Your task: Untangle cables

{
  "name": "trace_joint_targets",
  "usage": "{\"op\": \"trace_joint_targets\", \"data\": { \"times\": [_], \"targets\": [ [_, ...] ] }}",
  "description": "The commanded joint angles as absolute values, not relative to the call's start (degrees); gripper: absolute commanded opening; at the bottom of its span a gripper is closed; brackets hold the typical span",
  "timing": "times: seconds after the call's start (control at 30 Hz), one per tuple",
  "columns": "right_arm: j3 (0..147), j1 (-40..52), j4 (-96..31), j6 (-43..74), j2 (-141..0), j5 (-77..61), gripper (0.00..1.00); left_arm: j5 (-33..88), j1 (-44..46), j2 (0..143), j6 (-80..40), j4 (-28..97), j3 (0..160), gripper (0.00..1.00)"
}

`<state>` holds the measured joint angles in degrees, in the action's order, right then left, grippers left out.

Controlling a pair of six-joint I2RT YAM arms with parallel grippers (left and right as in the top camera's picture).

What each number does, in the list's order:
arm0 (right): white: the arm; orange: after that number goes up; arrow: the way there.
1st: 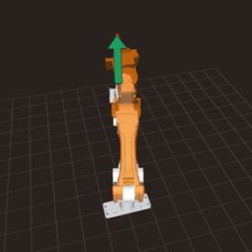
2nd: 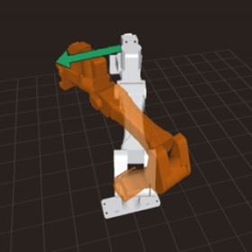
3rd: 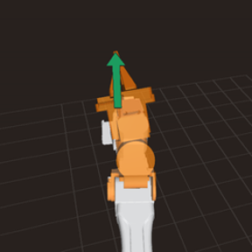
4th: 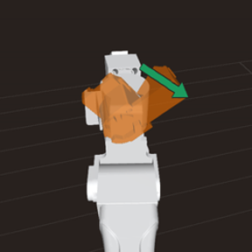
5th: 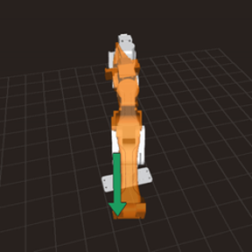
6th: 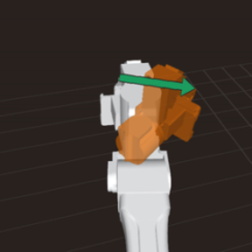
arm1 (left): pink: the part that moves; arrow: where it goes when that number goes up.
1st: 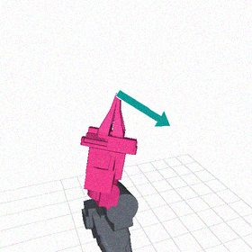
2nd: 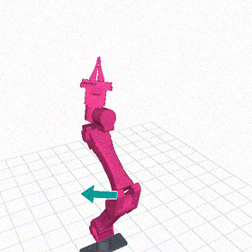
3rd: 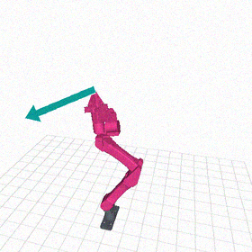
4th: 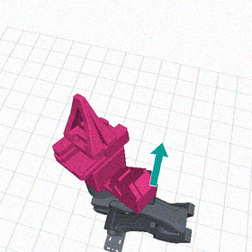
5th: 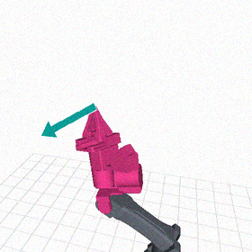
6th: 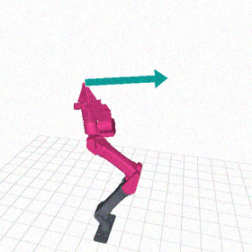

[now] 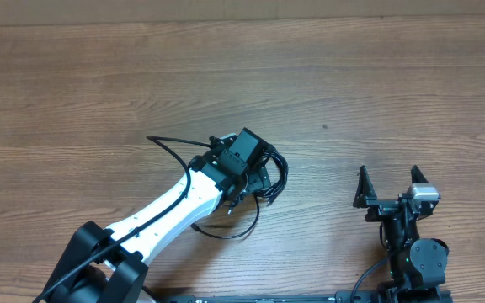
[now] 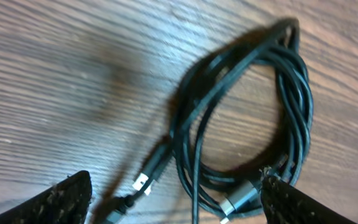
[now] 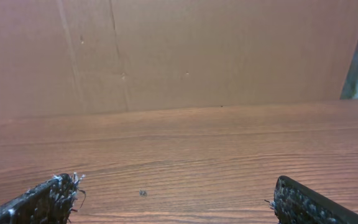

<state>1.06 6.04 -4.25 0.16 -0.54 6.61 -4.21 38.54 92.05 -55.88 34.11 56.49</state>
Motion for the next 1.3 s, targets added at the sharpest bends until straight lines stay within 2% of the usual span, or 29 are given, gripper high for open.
{"op": "trace_joint_targets", "data": {
  "times": [0.0,0.07,0.13,0.2,0.3,0.37,0.5,0.67,0.83,0.87,1.27],
  "targets": [
    [0.4,5.9,-4.0,0.0,-0.3,6.8,1.0,-9.4,38.7,92.6,-56.4,33.7,56.1,0.68],
    [0.4,5.9,-4.0,0.0,-0.3,6.8,1.0,-9.4,38.7,92.6,-56.4,32.7,56.0,0.56],
    [0.4,5.9,-4.0,0.0,-0.3,6.8,1.0,-9.7,38.7,93.1,-56.4,31.9,55.8,0.53],
    [0.4,5.9,-4.0,0.0,-0.3,6.8,1.0,-10.1,38.7,94.4,-56.4,30.9,55.6,0.54],
    [0.4,5.9,-4.0,0.0,-0.3,6.8,1.0,-10.0,38.7,97.8,-56.4,29.6,55.5,0.66],
    [0.4,5.9,-4.0,0.0,-0.3,6.8,1.0,-9.8,38.6,99.8,-56.4,28.6,55.5,0.68],
    [0.4,5.9,-4.0,0.0,-0.3,6.8,1.0,-8.5,37.8,100.4,-56.4,28.3,55.6,0.49],
    [0.4,5.9,-4.0,0.0,-0.3,6.8,1.0,-8.3,37.7,100.4,-56.4,28.2,55.6,0.36],
    [0.4,5.9,-4.0,0.0,-0.3,6.8,1.0,-8.3,37.7,100.4,-56.4,28.3,55.6,0.06],
    [0.4,5.9,-4.0,0.0,-0.3,6.8,1.0,-8.3,37.7,100.4,-56.4,28.3,55.6,0.04],
    [0.4,5.9,-4.0,0.0,-0.3,6.8,1.0,-2.2,33.8,98.3,-53.8,30.4,55.8,0.04]
  ]
}}
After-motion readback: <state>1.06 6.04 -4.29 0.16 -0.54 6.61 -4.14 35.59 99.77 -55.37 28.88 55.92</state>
